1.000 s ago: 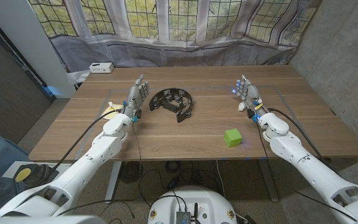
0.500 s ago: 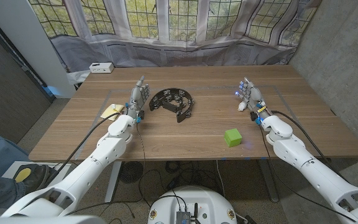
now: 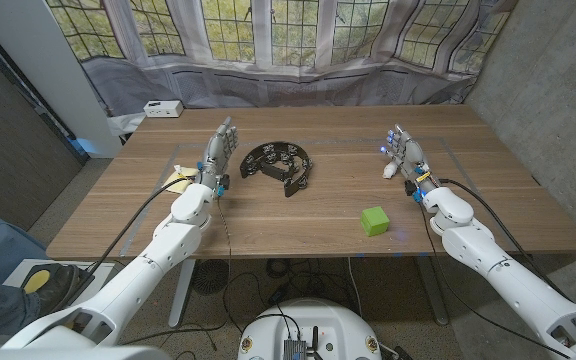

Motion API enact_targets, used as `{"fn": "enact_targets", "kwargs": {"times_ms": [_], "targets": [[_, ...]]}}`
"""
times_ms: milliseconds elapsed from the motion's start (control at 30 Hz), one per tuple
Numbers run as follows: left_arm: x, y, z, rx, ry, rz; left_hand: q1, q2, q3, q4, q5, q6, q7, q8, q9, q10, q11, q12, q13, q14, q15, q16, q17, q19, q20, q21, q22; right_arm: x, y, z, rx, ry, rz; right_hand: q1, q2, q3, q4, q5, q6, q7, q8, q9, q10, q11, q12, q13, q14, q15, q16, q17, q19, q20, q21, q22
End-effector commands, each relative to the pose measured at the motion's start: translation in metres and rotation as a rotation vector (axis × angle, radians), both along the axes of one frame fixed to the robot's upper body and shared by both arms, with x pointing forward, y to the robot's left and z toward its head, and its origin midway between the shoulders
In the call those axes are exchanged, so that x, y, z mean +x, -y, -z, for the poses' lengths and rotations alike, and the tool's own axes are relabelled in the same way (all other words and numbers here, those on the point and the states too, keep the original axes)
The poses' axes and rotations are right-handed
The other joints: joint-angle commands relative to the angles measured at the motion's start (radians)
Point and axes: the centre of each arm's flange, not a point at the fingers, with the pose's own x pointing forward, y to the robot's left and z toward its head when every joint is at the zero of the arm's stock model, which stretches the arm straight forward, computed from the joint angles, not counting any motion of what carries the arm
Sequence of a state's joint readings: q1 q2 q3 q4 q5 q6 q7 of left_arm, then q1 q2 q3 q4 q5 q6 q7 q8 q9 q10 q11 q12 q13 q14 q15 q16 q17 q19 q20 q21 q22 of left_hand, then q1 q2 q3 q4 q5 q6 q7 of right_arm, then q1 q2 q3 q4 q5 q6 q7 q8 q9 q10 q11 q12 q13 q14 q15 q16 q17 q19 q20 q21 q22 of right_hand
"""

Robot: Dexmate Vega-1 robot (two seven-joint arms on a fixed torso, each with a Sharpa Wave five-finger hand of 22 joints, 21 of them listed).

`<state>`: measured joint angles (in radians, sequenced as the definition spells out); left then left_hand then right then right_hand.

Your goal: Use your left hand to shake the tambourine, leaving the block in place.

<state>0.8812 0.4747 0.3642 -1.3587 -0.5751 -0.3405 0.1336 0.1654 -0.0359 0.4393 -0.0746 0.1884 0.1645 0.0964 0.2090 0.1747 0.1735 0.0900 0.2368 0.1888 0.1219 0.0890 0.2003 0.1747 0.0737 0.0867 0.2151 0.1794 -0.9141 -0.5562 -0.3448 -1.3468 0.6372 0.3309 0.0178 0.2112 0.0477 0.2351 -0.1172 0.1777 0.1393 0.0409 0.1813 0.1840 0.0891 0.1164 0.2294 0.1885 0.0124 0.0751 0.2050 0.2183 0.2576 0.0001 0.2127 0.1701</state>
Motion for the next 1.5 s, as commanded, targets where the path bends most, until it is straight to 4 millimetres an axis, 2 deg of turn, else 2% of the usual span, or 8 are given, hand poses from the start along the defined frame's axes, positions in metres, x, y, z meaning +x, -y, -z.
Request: {"fn": "enact_targets", "kwargs": {"times_ms": [33, 367, 533, 1000, 1133, 1233, 1367, 1500], "targets": [[-0.004, -0.003, -0.008, 0.034, 0.064, -0.004, 0.021, 0.003, 0.007, -0.011, -0.003, 0.018, 0.003, 0.007, 0.003, 0.018, 0.003, 0.006, 0.003, 0.02, 0.003, 0.011, 0.003, 0.014, 0.005, 0.008, 0.001, -0.007, -0.001, 0.004, 0.001, 0.009, 0.014, 0.011, 0.004, 0.005, 0.0, 0.004, 0.004, 0.0, 0.005, 0.002, 0.004, 0.007, 0.002, 0.005, 0.001, 0.008, 0.005, 0.003, 0.005, -0.001, -0.002, 0.003], [-0.01, -0.001, -0.01, 0.044, 0.13, 0.001, 0.059, 0.035, 0.029, -0.034, -0.009, 0.063, 0.004, 0.008, 0.004, 0.061, -0.002, 0.012, 0.004, 0.071, 0.007, 0.014, 0.002, 0.08, 0.012, 0.024, 0.002, -0.012, -0.003, 0.006, 0.011, 0.028, 0.01, 0.014, 0.005, 0.006, -0.002, 0.004, 0.004, -0.001, 0.006, 0.002, 0.004, 0.008, 0.001, 0.005, 0.002, 0.008, 0.004, 0.003, 0.006, -0.001, -0.003, 0.003], [-0.019, 0.005, -0.011, 0.068, 0.143, -0.015, 0.075, 0.049, 0.039, -0.042, -0.006, 0.072, 0.0, 0.007, 0.005, 0.07, 0.003, 0.013, 0.004, 0.079, 0.007, 0.012, 0.002, 0.085, 0.015, 0.023, 0.002, -0.014, -0.008, 0.003, 0.006, 0.049, -0.004, 0.015, 0.006, 0.006, -0.003, 0.004, 0.005, 0.0, 0.006, 0.002, 0.005, 0.007, 0.001, 0.005, 0.003, 0.009, 0.005, 0.002, 0.006, 0.0, -0.004, 0.003], [-0.037, 0.009, -0.009, 0.151, 0.244, -0.088, 0.19, 0.064, 0.083, -0.104, 0.011, 0.118, -0.018, 0.013, 0.007, 0.113, -0.041, 0.015, 0.006, 0.109, -0.021, 0.003, 0.002, 0.11, 0.012, 0.016, 0.001, -0.015, -0.008, 0.005, 0.015, 0.061, 0.005, 0.017, 0.008, 0.006, -0.005, 0.004, 0.007, 0.001, 0.007, 0.002, 0.008, 0.009, 0.0, 0.005, 0.003, 0.01, 0.004, 0.002, 0.007, 0.001, -0.006, 0.003], [-0.043, 0.007, -0.009, 0.188, 0.278, -0.129, 0.229, 0.055, 0.093, -0.112, 0.012, 0.133, -0.027, 0.016, 0.007, 0.128, -0.062, 0.016, 0.007, 0.123, -0.037, 0.003, 0.001, 0.121, 0.006, 0.015, 0.001, -0.015, -0.009, 0.006, 0.024, 0.065, 0.001, 0.017, 0.008, 0.005, -0.005, 0.003, 0.008, 0.003, 0.008, 0.002, 0.009, 0.008, 0.001, 0.005, 0.005, 0.01, 0.005, 0.002, 0.009, 0.0, -0.005, 0.003], [-0.044, 0.007, -0.009, 0.212, 0.292, -0.131, 0.25, 0.046, 0.096, -0.115, 0.01, 0.137, -0.032, 0.016, 0.008, 0.135, -0.065, 0.016, 0.007, 0.129, -0.041, 0.002, 0.001, 0.133, 0.0, 0.017, 0.001, -0.017, -0.01, 0.005, 0.019, 0.082, -0.002, 0.018, 0.008, 0.005, -0.005, 0.003, 0.01, 0.004, 0.009, 0.002, 0.012, 0.008, 0.001, 0.005, 0.008, 0.011, 0.006, 0.002, 0.012, 0.001, -0.005, 0.003], [-0.047, 0.005, -0.01, 0.256, 0.313, -0.168, 0.296, 0.006, 0.093, -0.118, -0.003, 0.154, -0.055, 0.019, 0.008, 0.146, -0.095, 0.014, 0.008, 0.136, -0.056, -0.002, 0.001, 0.145, -0.003, 0.014, 0.0, -0.021, -0.01, 0.001, 0.019, 0.11, 0.003, 0.016, 0.007, 0.004, -0.005, 0.003, 0.015, 0.005, 0.01, 0.002, 0.022, 0.007, 0.004, 0.005, 0.014, 0.009, 0.008, 0.002, 0.017, 0.002, -0.004, 0.003], [-0.05, 0.005, -0.012, 0.289, 0.336, -0.188, 0.315, -0.035, 0.08, -0.117, -0.009, 0.161, -0.068, 0.021, 0.009, 0.153, -0.108, 0.013, 0.009, 0.137, -0.061, -0.004, 0.002, 0.151, -0.006, 0.012, 0.0, -0.025, -0.009, -0.001, 0.004, 0.119, 0.009, 0.016, 0.006, 0.003, -0.006, 0.003, 0.021, 0.006, 0.012, 0.002, 0.031, 0.006, 0.007, 0.005, 0.021, 0.008, 0.01, 0.002, 0.025, 0.0, -0.002, 0.003]]}}
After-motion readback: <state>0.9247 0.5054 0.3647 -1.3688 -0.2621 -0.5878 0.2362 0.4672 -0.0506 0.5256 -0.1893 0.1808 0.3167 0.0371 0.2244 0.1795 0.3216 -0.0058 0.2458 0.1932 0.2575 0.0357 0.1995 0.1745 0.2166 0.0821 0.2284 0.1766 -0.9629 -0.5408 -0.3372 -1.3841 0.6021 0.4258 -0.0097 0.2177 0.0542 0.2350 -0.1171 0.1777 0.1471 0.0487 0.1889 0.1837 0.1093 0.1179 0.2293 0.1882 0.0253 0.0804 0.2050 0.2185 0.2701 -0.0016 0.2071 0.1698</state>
